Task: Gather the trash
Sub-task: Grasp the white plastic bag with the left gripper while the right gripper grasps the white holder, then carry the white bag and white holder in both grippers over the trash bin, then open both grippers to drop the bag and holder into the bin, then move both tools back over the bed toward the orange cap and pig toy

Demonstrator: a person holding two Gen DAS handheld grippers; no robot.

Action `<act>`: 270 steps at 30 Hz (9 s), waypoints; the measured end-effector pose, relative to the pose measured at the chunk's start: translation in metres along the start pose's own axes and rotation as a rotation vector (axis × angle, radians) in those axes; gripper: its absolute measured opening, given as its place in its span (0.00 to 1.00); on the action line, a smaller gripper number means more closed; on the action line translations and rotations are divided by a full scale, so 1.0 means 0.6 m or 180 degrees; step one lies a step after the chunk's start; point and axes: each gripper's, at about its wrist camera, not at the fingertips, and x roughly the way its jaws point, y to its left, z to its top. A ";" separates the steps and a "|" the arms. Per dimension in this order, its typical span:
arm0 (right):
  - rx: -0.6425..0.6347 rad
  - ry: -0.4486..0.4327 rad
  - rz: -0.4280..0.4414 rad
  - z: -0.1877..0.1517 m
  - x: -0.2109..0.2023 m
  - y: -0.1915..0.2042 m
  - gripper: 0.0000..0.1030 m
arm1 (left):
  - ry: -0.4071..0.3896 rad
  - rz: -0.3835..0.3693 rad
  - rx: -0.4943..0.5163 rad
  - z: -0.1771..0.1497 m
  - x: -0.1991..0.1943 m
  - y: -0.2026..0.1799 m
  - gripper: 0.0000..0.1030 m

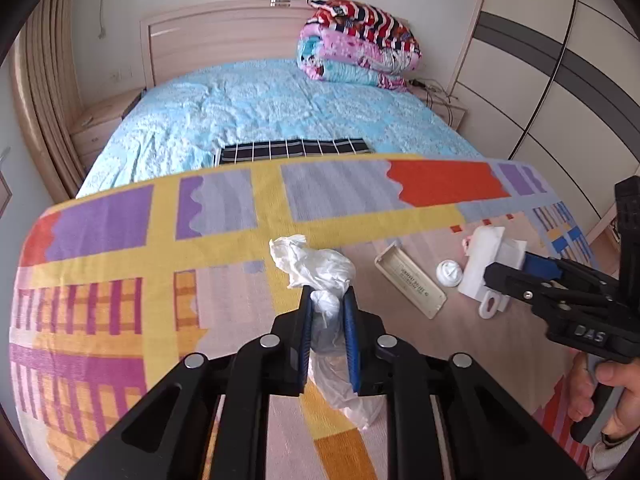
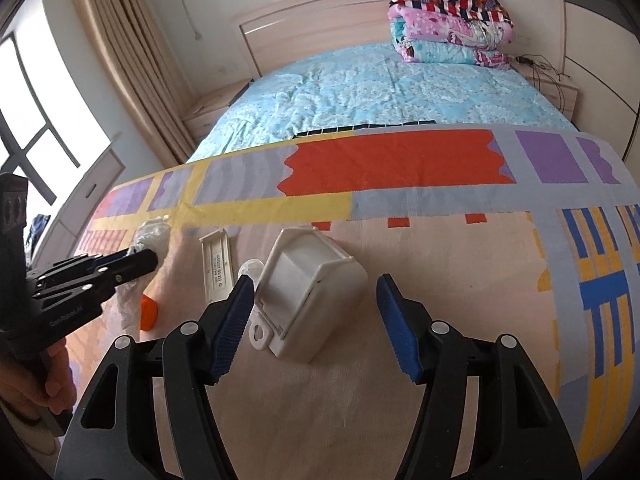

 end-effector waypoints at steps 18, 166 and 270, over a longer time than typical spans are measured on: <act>-0.0278 -0.0097 0.0231 -0.011 -0.055 0.016 0.27 | -0.0269 -0.0376 0.0163 -0.046 -0.122 -0.034 0.13; -0.1372 0.1042 0.0560 -0.611 -0.191 0.128 0.54 | 0.1462 -0.0805 0.0446 -0.654 -0.132 -0.224 0.21; -0.0642 -0.0275 0.0019 -0.039 -0.144 0.029 0.61 | -0.0010 -0.0331 0.0458 -0.100 -0.135 -0.060 0.44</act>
